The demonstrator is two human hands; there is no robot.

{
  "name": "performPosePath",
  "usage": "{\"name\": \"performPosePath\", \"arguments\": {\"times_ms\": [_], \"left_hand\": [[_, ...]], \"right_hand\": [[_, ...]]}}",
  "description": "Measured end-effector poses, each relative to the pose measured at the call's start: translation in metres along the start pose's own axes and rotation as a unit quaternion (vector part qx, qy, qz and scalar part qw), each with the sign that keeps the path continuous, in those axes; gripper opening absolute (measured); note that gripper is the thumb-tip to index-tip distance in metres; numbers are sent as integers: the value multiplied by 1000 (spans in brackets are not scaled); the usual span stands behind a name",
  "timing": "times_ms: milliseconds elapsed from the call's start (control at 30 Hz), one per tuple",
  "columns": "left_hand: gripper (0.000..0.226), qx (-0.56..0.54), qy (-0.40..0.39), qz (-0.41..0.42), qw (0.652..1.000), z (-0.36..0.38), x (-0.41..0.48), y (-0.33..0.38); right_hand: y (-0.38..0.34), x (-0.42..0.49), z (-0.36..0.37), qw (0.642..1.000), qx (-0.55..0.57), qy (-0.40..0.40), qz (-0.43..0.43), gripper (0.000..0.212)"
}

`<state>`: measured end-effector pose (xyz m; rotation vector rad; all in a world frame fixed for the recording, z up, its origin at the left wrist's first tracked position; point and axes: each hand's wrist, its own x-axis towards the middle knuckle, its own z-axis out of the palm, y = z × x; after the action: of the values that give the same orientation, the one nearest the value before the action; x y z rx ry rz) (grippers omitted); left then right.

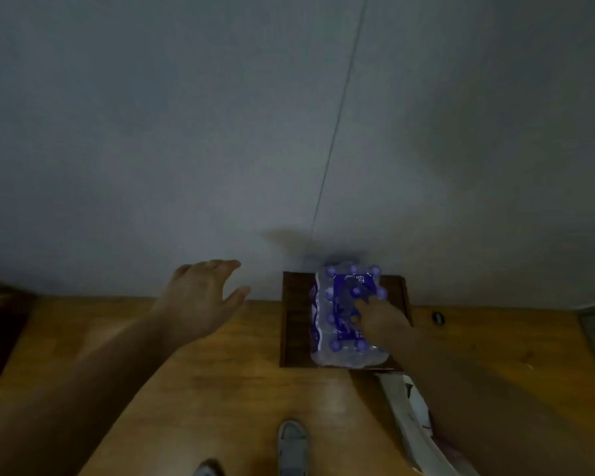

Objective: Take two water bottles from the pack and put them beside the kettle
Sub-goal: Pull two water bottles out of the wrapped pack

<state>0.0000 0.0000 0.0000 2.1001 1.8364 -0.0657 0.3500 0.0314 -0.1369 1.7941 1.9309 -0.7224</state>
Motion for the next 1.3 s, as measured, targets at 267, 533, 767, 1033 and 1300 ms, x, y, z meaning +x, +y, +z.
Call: {"name": "performPosePath", "arguments": {"times_ms": [267, 533, 767, 1033, 1300], "left_hand": [[65, -31, -28, 2, 999, 44, 30, 7], [60, -64, -21, 10, 998, 60, 26, 32], [60, -153, -26, 54, 986, 53, 20, 60], [89, -314, -35, 104, 943, 45, 16, 111], [67, -355, 42, 14, 934, 58, -7, 67]], "right_hand": [[-1, 37, 29, 994, -72, -77, -2, 33], [7, 41, 39, 998, -53, -10, -31, 32], [21, -25, -29, 971, 5, 216, -107, 28], [-17, -134, -149, 889, 267, 278, -248, 28], [5, 31, -47, 977, 152, 131, -74, 46]]}}
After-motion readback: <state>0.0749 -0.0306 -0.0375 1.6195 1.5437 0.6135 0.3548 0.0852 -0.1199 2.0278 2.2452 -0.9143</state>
